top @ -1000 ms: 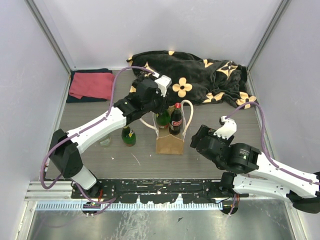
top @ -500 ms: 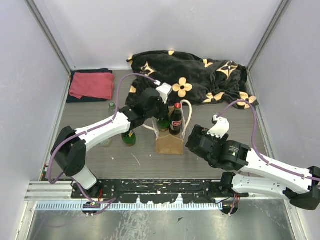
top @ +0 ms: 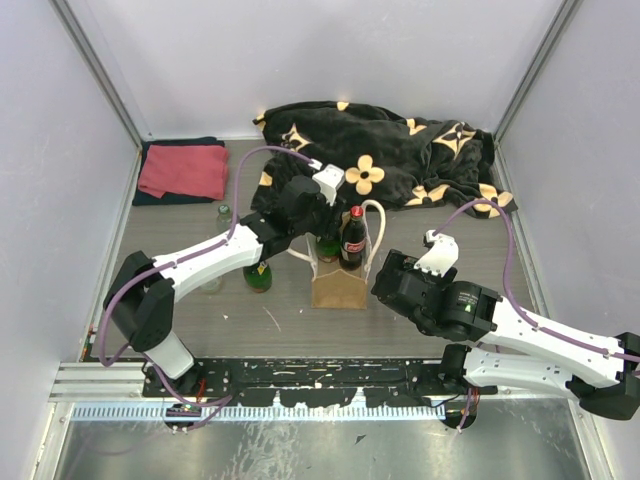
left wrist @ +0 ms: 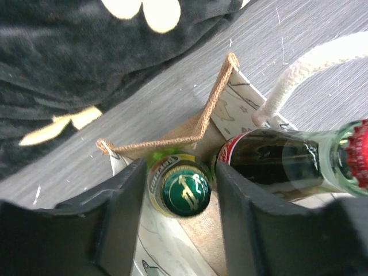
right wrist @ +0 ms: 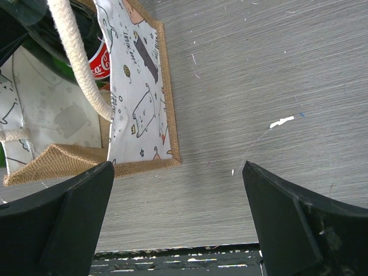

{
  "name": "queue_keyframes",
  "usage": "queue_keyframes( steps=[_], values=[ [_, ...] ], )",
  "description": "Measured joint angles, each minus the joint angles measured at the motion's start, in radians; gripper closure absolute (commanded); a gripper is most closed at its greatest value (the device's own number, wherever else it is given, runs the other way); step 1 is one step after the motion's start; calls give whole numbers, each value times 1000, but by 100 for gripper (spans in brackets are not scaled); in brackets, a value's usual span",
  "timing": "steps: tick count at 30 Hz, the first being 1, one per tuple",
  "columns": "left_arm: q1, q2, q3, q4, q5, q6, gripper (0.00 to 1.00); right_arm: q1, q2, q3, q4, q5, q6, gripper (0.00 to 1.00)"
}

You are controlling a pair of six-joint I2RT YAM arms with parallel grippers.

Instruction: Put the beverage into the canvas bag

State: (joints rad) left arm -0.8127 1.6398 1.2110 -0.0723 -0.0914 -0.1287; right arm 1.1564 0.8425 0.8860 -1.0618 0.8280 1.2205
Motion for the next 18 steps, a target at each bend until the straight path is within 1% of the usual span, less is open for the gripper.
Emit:
queue_keyframes(
  steps=[1, 2, 5, 9, 14, 18],
  values=[
    [0, 0, 3, 0, -1, 2, 30, 0, 0, 0, 0, 0, 0, 0],
    [-1, 0, 11, 0, -4, 0, 26, 0, 0, 0, 0, 0, 0, 0],
    [-1, 0, 39, 0, -8, 4, 21, 0, 0, 0, 0, 0, 0, 0],
    [-1, -3, 81, -9, -13, 2, 17, 0, 0, 0, 0, -1, 0, 0],
    [3, -29, 142, -81, -36, 3, 16, 0, 0, 0, 0, -6, -3, 0],
    [39, -123, 163, -159, -43, 8, 13, 0, 0, 0, 0, -8, -7, 0]
  ],
)
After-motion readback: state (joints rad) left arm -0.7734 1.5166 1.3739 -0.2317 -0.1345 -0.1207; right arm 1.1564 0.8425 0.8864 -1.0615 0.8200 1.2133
